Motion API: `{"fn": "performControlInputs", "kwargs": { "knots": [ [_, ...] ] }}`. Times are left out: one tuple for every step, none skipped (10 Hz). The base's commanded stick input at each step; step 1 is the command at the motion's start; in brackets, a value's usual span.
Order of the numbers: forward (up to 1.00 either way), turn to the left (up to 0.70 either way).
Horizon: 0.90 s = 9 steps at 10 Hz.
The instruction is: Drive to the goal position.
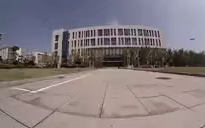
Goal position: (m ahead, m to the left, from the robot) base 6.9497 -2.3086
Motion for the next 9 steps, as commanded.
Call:
{"fn": "performControlInputs", "kwargs": {
  "knots": [
    [0.70, 0.00],
    [0.70, 0.00],
    [0.70, 0.00],
    [0.70, 0.00],
    [0.70, 0.00],
    [0.70, 0.00],
    [0.70, 0.00],
    [0.70, 0.00],
    [0.70, 0.00]
  ]
}}
